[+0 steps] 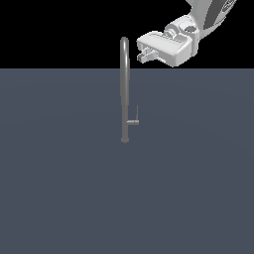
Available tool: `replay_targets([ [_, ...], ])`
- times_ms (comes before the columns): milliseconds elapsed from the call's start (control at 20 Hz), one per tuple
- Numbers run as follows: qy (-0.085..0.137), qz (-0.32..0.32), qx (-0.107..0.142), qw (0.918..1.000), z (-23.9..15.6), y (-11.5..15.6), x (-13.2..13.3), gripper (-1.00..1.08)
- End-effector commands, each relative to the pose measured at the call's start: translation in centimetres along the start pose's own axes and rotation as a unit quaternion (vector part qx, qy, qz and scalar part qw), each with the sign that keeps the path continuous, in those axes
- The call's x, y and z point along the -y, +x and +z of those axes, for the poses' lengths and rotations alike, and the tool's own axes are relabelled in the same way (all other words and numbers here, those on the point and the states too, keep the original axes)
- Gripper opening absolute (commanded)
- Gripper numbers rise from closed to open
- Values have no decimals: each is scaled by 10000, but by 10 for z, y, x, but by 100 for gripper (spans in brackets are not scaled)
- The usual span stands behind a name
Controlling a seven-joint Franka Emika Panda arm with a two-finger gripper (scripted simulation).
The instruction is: Turn on the faucet by rotating a designated handle.
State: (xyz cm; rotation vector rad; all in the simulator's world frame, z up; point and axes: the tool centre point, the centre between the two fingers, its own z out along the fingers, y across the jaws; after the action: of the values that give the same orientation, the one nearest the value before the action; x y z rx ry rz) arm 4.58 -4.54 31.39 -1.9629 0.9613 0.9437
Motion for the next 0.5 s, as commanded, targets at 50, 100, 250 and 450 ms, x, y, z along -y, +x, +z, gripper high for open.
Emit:
replay_targets([
  [50, 326, 343, 369, 9982, 6, 29, 2, -100],
  [100, 423, 446, 477, 9970, 8, 38, 2, -100],
  [250, 724, 766, 812, 9911, 16, 65, 2, -100],
  [450, 1095, 1163, 1223, 9796, 30, 98, 1, -100],
])
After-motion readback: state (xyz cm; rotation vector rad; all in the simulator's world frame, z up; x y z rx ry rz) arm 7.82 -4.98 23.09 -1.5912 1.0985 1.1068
